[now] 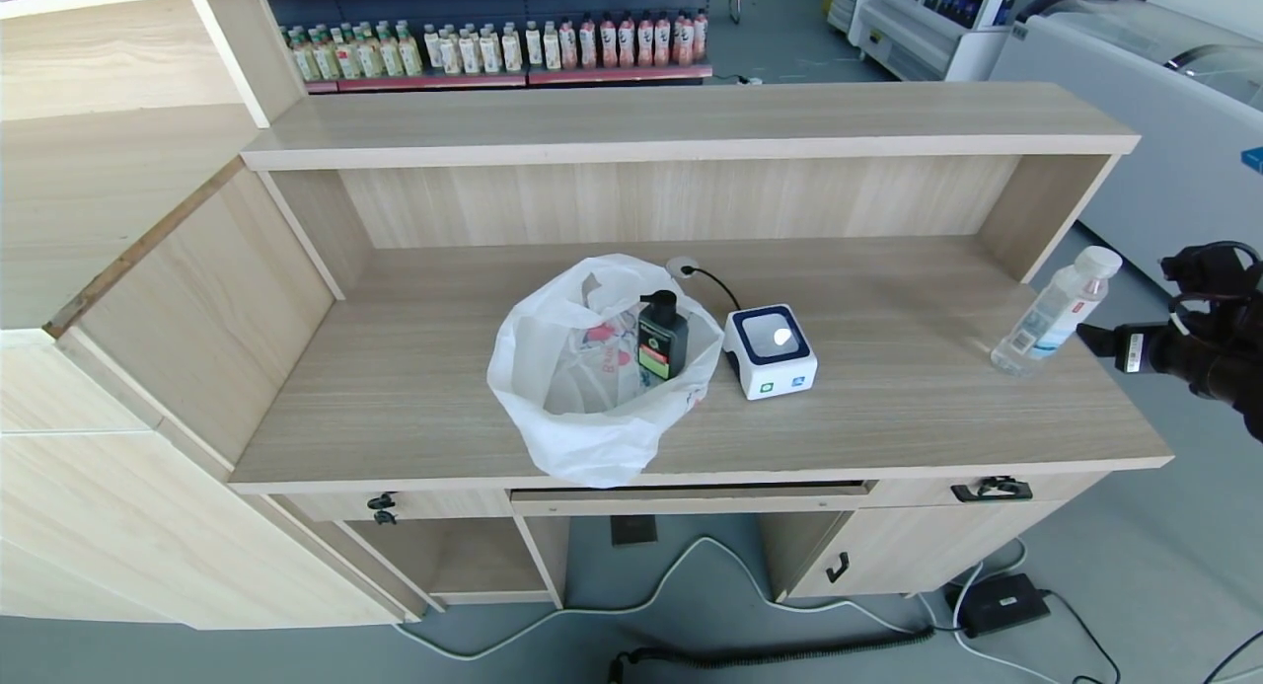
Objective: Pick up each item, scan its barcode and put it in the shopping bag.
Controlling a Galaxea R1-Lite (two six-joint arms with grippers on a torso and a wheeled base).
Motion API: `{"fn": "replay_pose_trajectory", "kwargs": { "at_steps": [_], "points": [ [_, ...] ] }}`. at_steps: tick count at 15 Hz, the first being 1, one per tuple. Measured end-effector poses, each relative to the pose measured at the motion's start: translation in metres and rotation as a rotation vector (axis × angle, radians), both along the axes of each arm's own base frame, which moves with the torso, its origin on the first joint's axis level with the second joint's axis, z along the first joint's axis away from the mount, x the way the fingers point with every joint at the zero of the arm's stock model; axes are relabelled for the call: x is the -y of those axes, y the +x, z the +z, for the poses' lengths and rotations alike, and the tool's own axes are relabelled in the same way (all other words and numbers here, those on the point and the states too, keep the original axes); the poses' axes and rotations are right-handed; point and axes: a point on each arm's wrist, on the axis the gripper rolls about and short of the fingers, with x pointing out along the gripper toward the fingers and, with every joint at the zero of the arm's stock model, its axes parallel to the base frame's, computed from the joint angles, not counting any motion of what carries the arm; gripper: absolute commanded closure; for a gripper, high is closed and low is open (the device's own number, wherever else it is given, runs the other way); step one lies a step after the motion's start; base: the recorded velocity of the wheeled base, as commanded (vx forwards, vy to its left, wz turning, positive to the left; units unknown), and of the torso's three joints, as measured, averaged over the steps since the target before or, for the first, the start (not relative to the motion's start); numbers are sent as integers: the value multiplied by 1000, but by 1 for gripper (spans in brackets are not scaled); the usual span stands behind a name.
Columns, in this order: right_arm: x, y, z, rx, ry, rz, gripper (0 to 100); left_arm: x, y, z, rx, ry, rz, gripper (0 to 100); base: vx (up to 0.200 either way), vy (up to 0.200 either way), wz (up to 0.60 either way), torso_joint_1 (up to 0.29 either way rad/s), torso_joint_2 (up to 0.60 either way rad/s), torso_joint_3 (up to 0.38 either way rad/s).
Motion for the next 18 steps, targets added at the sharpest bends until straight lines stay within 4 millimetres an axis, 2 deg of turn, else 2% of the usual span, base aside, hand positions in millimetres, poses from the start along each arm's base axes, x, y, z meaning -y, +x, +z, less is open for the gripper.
{"fn": "replay_pose_trajectory", "kwargs": {
  "at_steps": [12,18],
  "points": [
    [2,29,-9,22,-10,23,0,0,0,0,0,0,0,0,0,0,0,0,0,0],
    [-12,47,-12,36,-14,67,0,0,0,0,-1,0,0,0,0,0,0,0,0,0]
  ]
}}
